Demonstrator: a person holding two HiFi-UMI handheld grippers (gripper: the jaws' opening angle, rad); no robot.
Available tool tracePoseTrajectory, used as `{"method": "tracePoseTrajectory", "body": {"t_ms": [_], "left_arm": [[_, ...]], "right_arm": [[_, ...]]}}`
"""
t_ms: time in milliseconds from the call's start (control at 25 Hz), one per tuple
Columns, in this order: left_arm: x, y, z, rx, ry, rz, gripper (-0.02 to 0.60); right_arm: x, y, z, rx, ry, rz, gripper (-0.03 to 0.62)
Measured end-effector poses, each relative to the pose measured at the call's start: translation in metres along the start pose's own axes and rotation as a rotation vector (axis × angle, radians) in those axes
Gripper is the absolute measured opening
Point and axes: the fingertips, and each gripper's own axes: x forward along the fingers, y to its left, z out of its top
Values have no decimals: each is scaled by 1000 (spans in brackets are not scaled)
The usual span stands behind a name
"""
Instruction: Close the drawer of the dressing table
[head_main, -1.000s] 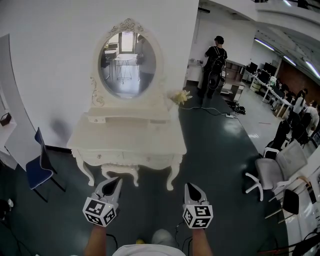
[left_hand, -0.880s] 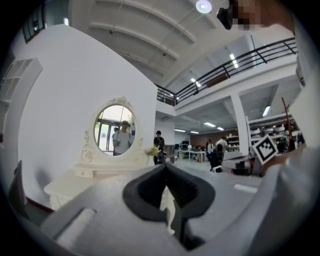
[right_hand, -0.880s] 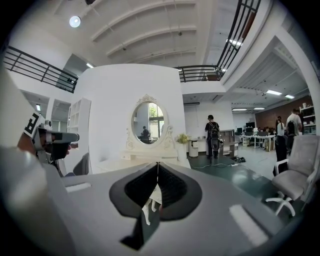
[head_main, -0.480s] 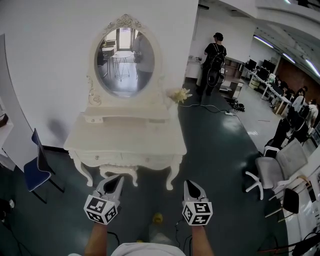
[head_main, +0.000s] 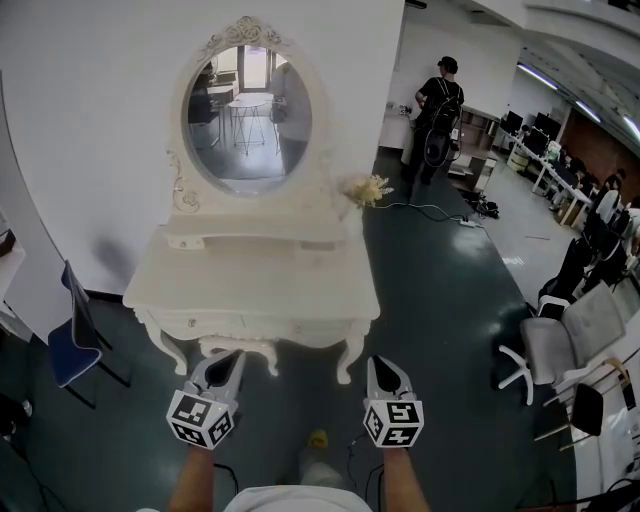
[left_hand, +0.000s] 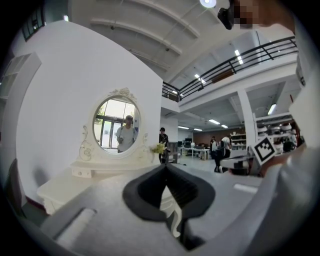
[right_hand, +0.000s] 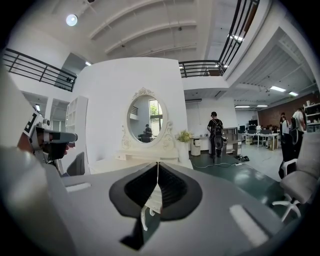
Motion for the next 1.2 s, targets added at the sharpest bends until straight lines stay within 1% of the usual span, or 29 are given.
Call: {"method": "tracePoseTrajectory", "body": {"t_ms": [200,280,520,600,960,1000,1040,1200], "left_arm": [[25,11,-1,-7,2,-2,0],[35,13,-1,-6,3,-5,0],[62,23,-7,-13,15,-12,0],[70,27,-8,-15,16,-12,0],[95,36,-14,-25,25,-23,0],[97,37,-15,-27,28,-22,0],[100,38,-17,-29,31,-20,0],[115,46,-18,-30,33,-17,0]], "right_arm": [[29,-4,6,-21,2,27,15],[38,-6,6,-26,7,29,41],[63,-19,5,-24,13,19,50],[70,-23,5,-21,18,16,64],[93,-33,3,-25,25,-1,66],[95,-35,2,-25,28,-2,86],[98,-36,1,-25,31,-3,92],[114,-44,3,-17,28,-4,92]]}}
